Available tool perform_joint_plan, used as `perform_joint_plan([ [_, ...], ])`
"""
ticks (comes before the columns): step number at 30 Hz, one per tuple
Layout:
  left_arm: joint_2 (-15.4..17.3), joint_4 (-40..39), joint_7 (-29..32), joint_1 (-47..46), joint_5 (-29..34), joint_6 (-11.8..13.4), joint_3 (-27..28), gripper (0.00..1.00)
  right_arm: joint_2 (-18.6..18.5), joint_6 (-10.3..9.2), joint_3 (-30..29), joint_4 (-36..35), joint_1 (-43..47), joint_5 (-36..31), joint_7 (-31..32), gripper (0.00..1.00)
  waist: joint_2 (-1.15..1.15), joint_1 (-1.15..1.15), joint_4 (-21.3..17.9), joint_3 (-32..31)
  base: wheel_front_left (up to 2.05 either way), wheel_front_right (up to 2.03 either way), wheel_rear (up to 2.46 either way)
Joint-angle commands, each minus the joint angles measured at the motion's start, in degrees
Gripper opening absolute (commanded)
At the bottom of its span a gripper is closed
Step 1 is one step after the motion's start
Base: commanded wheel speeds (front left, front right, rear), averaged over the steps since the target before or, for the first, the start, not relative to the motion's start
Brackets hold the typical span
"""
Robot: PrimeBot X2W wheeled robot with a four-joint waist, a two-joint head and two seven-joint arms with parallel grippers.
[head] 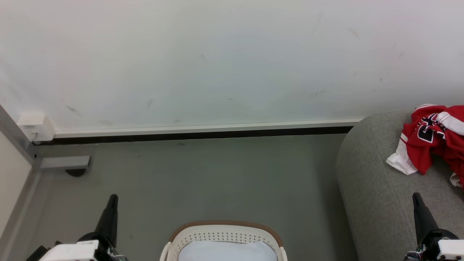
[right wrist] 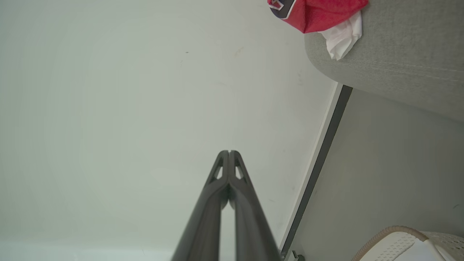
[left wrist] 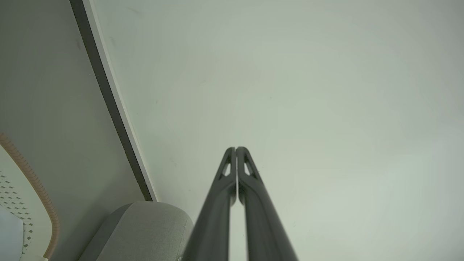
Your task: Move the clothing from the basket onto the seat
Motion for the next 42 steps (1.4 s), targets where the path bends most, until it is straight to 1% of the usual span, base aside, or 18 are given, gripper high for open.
perform_joint_plan([
  [1, 0.1, 0.0, 0.2, -0.5, -0.8, -0.1, 0.2, 0.0, 0.1, -0.12, -0.2, 0.1, -0.7, -0.2, 0.2, 0.0, 0.0, 0.0, 0.0, 0.0, 0.0, 0.0, 0.0],
  [42, 0.1, 0.0, 0.2, -0.5, -0.8, -0.1, 0.2, 0.0, 0.2, -0.12, -0.4, 0.1, -0.7, -0.4, 0.3, 0.0, 0.0, 0.0, 0.0, 0.0, 0.0, 0.0, 0.0],
])
